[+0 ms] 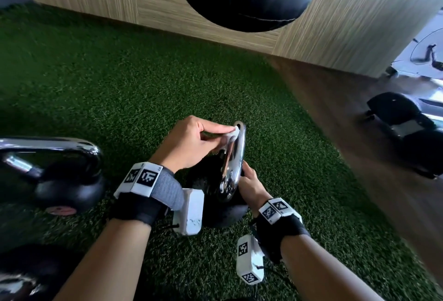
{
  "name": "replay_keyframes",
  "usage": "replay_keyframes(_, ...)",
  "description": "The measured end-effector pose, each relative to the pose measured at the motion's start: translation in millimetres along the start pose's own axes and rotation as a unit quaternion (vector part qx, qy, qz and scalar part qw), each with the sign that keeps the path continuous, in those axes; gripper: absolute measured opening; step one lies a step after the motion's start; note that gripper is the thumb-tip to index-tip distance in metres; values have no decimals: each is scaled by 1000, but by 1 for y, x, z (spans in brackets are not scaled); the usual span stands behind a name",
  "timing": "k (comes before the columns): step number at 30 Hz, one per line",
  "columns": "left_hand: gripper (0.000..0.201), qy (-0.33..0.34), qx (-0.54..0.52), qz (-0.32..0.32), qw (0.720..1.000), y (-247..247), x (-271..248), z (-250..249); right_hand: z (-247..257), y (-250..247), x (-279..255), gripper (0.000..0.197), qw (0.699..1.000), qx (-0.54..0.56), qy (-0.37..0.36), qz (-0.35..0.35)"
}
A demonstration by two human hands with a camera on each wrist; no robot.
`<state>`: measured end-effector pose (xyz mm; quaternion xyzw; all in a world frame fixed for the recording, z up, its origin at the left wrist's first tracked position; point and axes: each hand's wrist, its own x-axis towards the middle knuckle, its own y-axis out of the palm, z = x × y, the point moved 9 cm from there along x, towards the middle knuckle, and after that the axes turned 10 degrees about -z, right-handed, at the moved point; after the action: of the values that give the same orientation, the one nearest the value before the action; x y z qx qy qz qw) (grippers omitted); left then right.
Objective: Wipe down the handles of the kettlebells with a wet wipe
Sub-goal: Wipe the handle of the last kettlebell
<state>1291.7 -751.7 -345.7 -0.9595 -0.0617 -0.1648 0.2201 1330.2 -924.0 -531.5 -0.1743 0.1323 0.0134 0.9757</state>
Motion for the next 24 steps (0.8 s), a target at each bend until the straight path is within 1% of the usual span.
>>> replay_keyframes(6, 35, 6, -56, 43, 998, 0, -47, 11, -1, 2, 2, 94, 1000, 0, -10, 7)
replay_keyframes(8, 35, 28, -49, 30, 998, -2, -53, 7, 0, 2, 1, 95, 1000, 3, -11, 10)
replay_keyframes(10, 34, 33, -52, 10, 998, -4, -57, 4, 0, 2, 1, 96, 1000, 2, -12, 11)
replay_keyframes(11, 33, 23, -58, 1, 998, -5, -60, 6, 1, 2, 0, 97, 1000, 3, -15, 9)
replay_keyframes(13, 29, -26, -68, -7, 997, -4, -70, 18, 3, 1, -1, 97, 1000, 6, -22, 12)
replay_keyframes(15, 31, -81, -85, -6, 993, -2, -84, 32, 3, 2, -1, 96, 1000, 10, -21, 19)
replay_keyframes(17, 36, -112, -112, -5, 987, 3, -96, 40, 4, 1, -1, 96, 999, 14, -18, 22)
replay_keyframes(19, 38, -118, -136, -22, 983, 6, -103, 44, 3, 1, 0, 96, 999, 23, -16, 22)
replay_keyframes(22, 34, -109, -151, -60, 981, 11, -111, 49, 2, 2, 1, 95, 999, 25, -16, 26)
replay_keyframes(24, 30, -103, -148, -64, 982, 16, -115, 54, 0, 1, 3, 94, 999, 25, -18, 23)
